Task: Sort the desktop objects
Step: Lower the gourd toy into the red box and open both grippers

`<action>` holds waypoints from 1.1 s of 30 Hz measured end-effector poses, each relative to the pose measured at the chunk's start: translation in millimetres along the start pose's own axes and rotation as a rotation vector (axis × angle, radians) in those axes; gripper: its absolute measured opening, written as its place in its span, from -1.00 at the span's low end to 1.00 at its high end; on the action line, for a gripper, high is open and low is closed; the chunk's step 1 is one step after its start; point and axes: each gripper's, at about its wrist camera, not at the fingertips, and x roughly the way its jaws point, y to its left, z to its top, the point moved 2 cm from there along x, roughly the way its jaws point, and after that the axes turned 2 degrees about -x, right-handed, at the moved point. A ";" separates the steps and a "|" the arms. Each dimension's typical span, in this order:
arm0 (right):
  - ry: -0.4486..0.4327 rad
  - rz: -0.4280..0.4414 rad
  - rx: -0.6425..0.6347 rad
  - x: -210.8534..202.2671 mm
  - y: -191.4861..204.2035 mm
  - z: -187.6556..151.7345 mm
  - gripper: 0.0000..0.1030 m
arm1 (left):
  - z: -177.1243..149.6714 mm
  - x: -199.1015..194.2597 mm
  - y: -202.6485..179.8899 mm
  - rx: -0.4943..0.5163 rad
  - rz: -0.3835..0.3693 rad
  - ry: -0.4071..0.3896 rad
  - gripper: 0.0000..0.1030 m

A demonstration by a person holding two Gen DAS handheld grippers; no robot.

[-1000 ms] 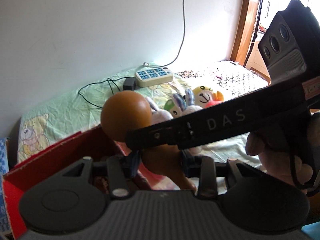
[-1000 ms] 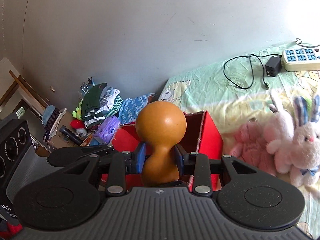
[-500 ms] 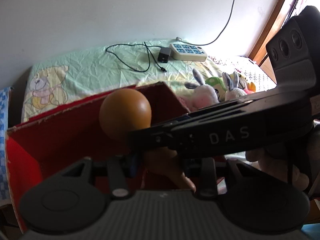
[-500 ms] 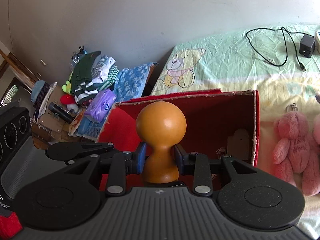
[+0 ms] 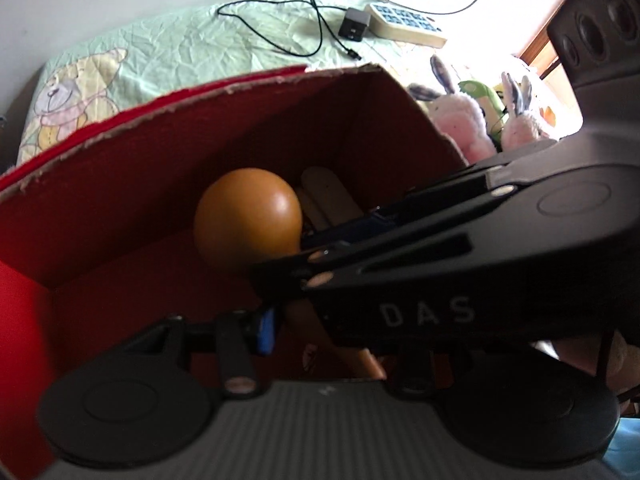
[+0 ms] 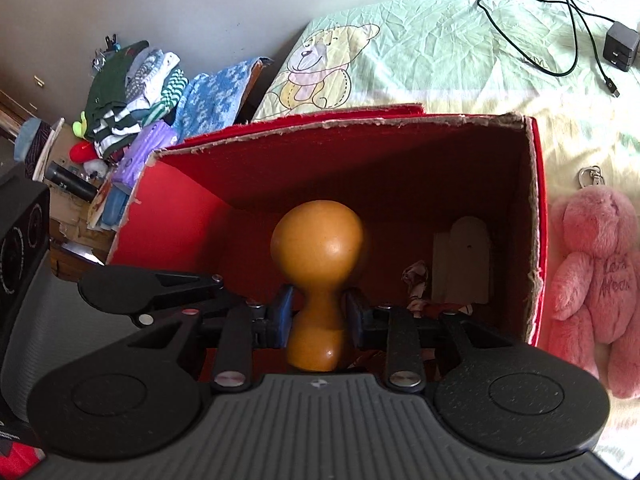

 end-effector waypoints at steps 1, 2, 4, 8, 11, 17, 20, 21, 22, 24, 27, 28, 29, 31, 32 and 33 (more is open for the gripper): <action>0.009 -0.011 -0.003 3.0 0.6 0.0 -0.40 | 0.0 3.0 0.0 -0.003 0.006 0.014 -0.28; 0.017 -0.023 -0.006 6.8 0.8 0.1 -0.40 | 0.2 5.5 0.6 -0.008 0.009 0.028 -0.29; 0.025 -0.042 -0.017 11.9 1.6 0.3 -0.40 | 2.0 8.3 2.9 -0.013 0.014 0.049 -0.28; 0.043 -0.081 -0.020 18.6 1.0 2.3 -0.40 | 2.8 13.9 3.6 0.004 0.029 0.085 -0.26; 0.068 -0.114 -0.026 22.6 3.4 5.2 -0.42 | 4.2 17.3 5.3 -0.001 0.019 0.115 -0.25; 0.074 -0.132 -0.034 22.2 4.0 4.1 -0.47 | 4.1 16.3 5.3 0.006 0.022 0.116 -0.25; 0.031 -0.124 -0.030 14.8 3.1 4.1 -0.47 | 4.6 16.1 4.6 0.014 0.022 0.119 -0.24; 0.006 -0.120 -0.025 10.4 1.4 4.3 -0.47 | 4.8 15.3 4.9 0.012 0.024 0.116 -0.24; -0.026 -0.120 -0.018 3.8 -0.7 4.3 -0.48 | 4.9 14.1 5.7 0.006 0.025 0.111 -0.21; -0.089 -0.117 -0.011 -9.8 -4.3 3.3 -0.49 | 5.9 11.0 7.2 0.001 0.030 0.103 -0.17; -0.144 -0.109 -0.007 -25.1 -8.6 0.1 -0.53 | 10.2 6.9 10.3 0.008 0.052 0.097 -0.11; -0.156 -0.113 -0.007 -28.6 -9.3 -1.3 -0.55 | 12.7 6.1 12.1 0.007 0.058 0.099 -0.11; -0.168 -0.116 -0.007 -31.6 -9.9 -2.5 -0.55 | 15.3 5.7 13.6 0.008 0.065 0.101 -0.09; -0.193 -0.117 -0.002 -37.6 -10.6 -4.5 -0.55 | 21.3 7.6 15.6 0.017 0.087 0.107 -0.08; -0.207 -0.119 0.005 -39.3 -9.9 -3.2 -0.55 | 24.0 9.6 16.0 0.024 0.095 0.108 -0.08; -0.222 -0.125 0.015 -41.8 -11.3 -4.0 -0.55 | 26.5 12.2 16.3 0.026 0.095 0.115 -0.08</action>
